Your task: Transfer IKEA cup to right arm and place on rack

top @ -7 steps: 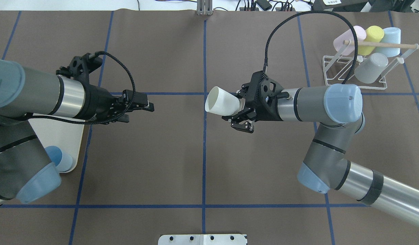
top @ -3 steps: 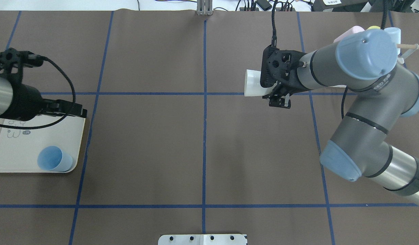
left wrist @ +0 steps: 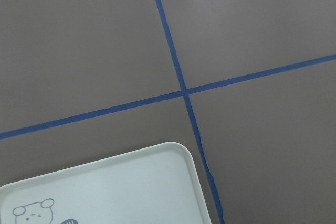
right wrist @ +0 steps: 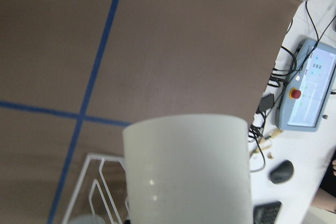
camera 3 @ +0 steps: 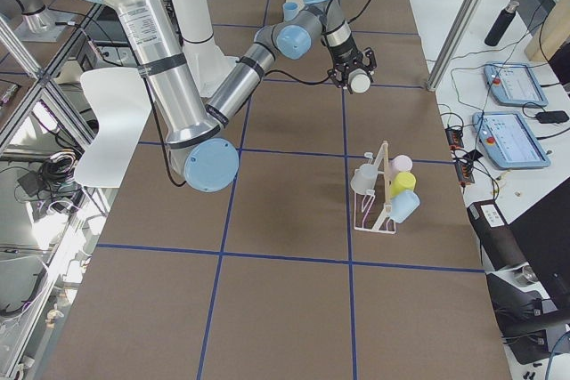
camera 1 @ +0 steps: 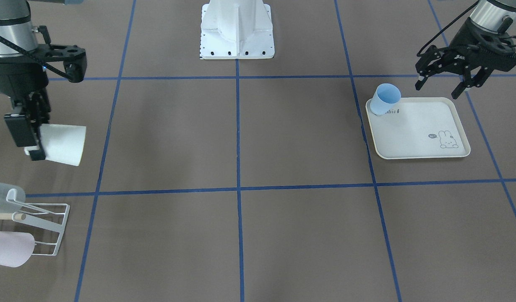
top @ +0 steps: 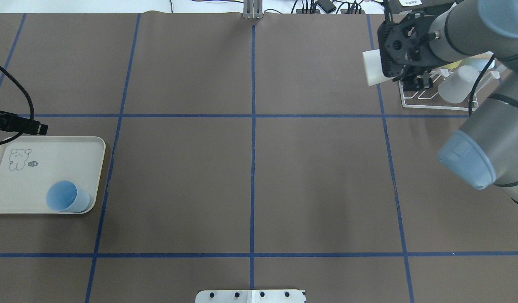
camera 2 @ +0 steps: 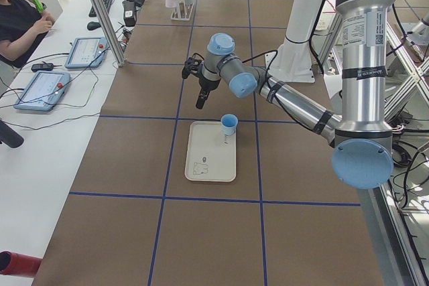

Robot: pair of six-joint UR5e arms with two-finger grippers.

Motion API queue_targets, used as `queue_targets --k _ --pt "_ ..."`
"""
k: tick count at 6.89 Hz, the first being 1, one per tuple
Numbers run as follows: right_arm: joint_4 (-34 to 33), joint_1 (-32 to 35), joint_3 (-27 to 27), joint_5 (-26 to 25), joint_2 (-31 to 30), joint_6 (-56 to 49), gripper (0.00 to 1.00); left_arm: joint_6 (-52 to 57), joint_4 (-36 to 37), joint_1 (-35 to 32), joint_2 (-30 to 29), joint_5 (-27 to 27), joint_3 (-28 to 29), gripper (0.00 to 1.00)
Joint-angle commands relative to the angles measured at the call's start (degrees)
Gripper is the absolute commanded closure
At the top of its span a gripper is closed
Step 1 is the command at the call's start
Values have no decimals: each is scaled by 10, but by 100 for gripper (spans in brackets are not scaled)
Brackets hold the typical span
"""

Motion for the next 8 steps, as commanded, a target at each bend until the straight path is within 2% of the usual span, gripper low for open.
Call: queue_targets --k 1,3,5,7,8 --pt "-11 -6 7 -142 -35 -156 100 1 0 -4 0 -4 1 0" --pt "-9 -78 -1 -282 -68 -158 100 -1 -1 -3 0 -4 1 0" --pt "-4 -94 -24 -323 -81 -154 100 -1 0 -3 0 -3 3 0" --pt "1 -95 -41 -327 -75 -159 100 -2 -1 -3 0 -3 3 0" --pt "32 -95 -52 -326 -81 -163 100 -2 0 -3 -1 -3 3 0"
